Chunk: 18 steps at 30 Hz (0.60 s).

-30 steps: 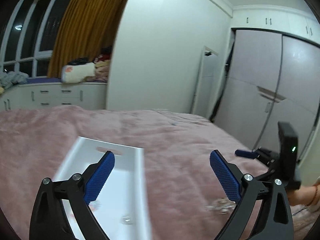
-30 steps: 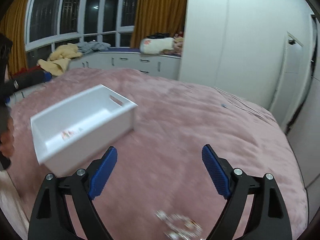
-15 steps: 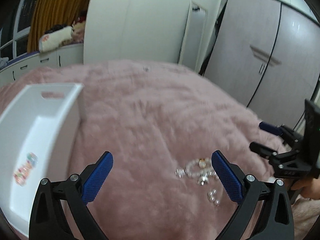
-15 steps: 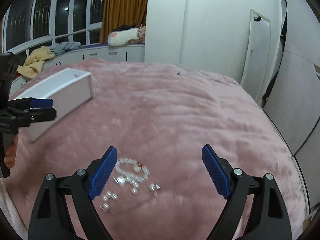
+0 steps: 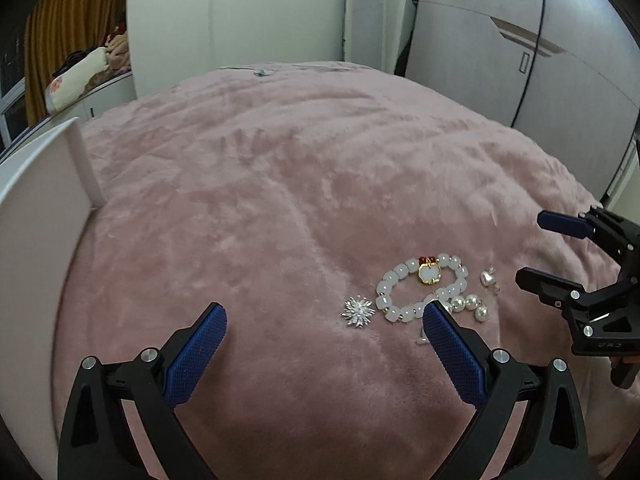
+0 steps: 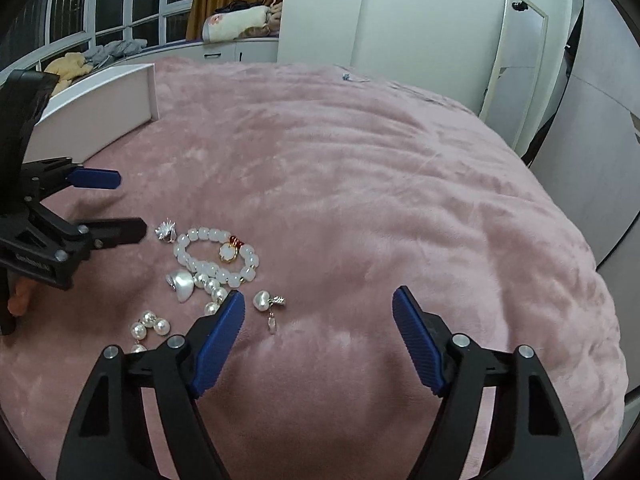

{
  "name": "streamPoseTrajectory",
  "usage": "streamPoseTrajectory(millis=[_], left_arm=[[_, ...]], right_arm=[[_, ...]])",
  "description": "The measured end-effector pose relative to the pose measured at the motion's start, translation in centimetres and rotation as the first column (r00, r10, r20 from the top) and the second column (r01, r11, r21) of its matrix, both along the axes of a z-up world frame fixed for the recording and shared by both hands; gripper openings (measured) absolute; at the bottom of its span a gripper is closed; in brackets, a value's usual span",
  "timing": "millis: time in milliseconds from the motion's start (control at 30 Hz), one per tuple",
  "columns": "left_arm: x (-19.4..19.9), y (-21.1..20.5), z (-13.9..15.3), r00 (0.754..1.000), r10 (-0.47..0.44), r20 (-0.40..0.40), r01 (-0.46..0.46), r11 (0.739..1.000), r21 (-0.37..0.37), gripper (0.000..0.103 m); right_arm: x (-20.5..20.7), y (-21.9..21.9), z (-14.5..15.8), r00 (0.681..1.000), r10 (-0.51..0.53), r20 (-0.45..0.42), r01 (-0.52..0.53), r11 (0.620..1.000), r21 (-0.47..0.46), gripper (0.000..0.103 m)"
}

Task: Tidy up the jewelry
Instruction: 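Move both open tools back to the jewelry pile, then close left tool on silver snowflake brooch while right tool closes on pearl drop pendant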

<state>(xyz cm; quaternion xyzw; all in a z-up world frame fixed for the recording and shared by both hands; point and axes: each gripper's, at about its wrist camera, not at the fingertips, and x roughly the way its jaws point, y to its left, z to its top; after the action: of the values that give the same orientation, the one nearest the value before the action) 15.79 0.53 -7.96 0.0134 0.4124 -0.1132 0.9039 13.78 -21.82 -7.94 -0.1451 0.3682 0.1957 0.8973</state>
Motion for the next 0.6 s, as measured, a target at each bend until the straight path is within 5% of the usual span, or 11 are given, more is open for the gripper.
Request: streamPoseTrajectory(millis=[200, 267, 433, 600], left_arm=[[0.9, -0.8, -1.2, 0.999, -0.036, -0.027, 0.036, 0.999, 0.001, 0.094], [1.2, -1.1, -1.6, 0.998, -0.048, -0.039, 0.048, 0.999, 0.005, 0.077], [1.7, -1.2, -2.2, 0.997, -0.058, -0.049, 0.058, 0.998, 0.007, 0.073], [2.2, -1.1, -2.2, 0.996, -0.075, -0.056, 0.074, 0.997, -0.025, 0.046]], right_arm=[[0.4, 0.5, -1.0, 0.999, 0.011, -0.035, -0.012, 1.0, -0.023, 0.065], [0.7, 0.7, -1.4, 0.999, 0.011, -0.052, -0.013, 1.0, -0.026, 0.062], [1.3, 1.3, -2.3, 0.996, 0.019, -0.089, -0.022, 0.999, -0.031, 0.054], [1.5, 1.8, -2.6, 0.993, 0.034, -0.112, -0.038, 0.999, -0.03, 0.046]])
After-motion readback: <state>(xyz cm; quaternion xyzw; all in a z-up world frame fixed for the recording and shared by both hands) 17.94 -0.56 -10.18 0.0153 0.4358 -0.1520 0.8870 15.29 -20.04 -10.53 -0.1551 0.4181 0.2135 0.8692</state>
